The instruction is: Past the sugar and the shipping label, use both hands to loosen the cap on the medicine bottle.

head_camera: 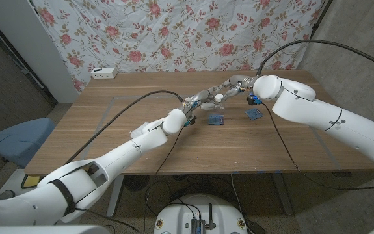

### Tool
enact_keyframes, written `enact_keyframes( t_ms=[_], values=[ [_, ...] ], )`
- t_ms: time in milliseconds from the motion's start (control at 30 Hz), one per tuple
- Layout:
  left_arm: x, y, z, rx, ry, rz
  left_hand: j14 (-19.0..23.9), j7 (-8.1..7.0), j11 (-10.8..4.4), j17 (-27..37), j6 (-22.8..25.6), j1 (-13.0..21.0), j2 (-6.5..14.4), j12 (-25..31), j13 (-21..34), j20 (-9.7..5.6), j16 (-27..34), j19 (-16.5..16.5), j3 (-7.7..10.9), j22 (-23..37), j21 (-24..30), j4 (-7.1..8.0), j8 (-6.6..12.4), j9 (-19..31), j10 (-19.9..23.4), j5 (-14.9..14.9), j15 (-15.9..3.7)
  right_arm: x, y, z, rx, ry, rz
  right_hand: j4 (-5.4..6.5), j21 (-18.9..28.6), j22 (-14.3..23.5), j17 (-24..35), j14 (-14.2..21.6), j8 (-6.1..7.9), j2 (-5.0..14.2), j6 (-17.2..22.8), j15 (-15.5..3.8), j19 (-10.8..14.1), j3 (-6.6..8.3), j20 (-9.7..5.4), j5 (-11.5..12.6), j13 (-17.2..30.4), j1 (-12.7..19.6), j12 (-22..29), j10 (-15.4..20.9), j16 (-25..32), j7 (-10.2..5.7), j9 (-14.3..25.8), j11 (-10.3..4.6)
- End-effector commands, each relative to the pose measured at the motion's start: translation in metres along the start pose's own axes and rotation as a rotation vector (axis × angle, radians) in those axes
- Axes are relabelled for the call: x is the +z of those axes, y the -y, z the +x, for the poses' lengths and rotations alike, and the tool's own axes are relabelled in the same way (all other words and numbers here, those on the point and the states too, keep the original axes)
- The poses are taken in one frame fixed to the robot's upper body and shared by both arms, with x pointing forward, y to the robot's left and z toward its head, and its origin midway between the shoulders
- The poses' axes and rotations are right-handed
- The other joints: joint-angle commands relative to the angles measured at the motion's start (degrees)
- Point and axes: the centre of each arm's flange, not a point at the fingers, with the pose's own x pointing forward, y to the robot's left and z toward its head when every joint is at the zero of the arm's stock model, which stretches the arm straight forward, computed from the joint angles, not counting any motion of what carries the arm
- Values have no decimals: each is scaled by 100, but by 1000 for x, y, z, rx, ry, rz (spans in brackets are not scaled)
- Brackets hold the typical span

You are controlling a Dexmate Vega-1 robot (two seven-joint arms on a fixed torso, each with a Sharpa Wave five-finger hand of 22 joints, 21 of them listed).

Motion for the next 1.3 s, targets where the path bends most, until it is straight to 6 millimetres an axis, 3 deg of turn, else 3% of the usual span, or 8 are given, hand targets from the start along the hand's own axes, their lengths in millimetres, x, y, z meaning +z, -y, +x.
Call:
enact_keyframes(
  t_ms=[33, 200, 633, 700, 900, 1300],
  values=[
    [7, -8, 2, -6, 13, 40, 8, 3, -119, 10, -6, 28, 36, 28, 21, -24, 41, -5, 56, 9, 9, 1, 19, 9, 173, 26, -286, 0, 2, -2, -31, 0, -4, 76, 56, 12, -2, 67, -1, -63, -54, 77, 134, -123, 77, -6, 29, -250, 22, 62, -28, 82, 25, 108],
    [8, -10, 4, -8, 16, 53, 7, -1, -122, 10, -8, 23, 25, 26, 22, -20, 40, -10, 61, 9, 6, -1, 18, 9, 171, 24, -274, 1, 3, -3, -49, 6, -22, 213, 107, 11, -9, 174, 9, -120, -118, 99, 354, -301, 181, -5, 34, -641, 64, 171, -4, 221, 35, 184],
    [11, -14, 8, -22, 24, 95, 14, -2, -114, 11, -3, 19, 21, 22, 22, -25, 41, -12, 83, 9, 5, -4, 20, 8, 166, 24, -294, 3, 9, 0, -66, 9, -69, 385, 93, 6, -29, 333, 26, -318, -197, 166, 499, -587, 374, 26, 42, -1242, 106, 337, 11, 486, 43, 324],
    [11, -15, 9, -21, 24, 102, 13, -8, -125, 10, -6, 17, 17, 20, 22, -22, 40, -12, 85, 9, 5, -5, 19, 8, 162, 23, -295, 4, 10, 2, -51, 8, -78, 425, 90, 1, -42, 318, 24, -380, -237, 225, 581, -666, 642, 33, 46, -1428, 78, 289, -19, 546, 42, 347],
    [12, -17, 12, -23, 27, 120, 11, -9, -136, 10, -4, 13, 11, 21, 22, -21, 38, -12, 94, 9, 6, -6, 20, 8, 165, 23, -298, 5, 13, 5, -51, 4, -89, 376, 102, -2, -70, 326, 17, -414, -290, 369, 703, -665, 810, 45, 50, -1433, 56, 244, -48, 632, 39, 376],
    [11, -20, 14, -16, 26, 139, 16, -13, -114, 10, -11, 1, 6, 22, 23, -15, 40, -14, 115, 9, 5, -4, 18, 8, 170, 23, -294, 8, 19, 12, -43, -30, -135, 284, 88, -7, -103, 366, 38, -517, -295, 496, 807, -668, 877, 91, 54, -1425, 24, 160, -77, 855, 44, 456]
  ],
)
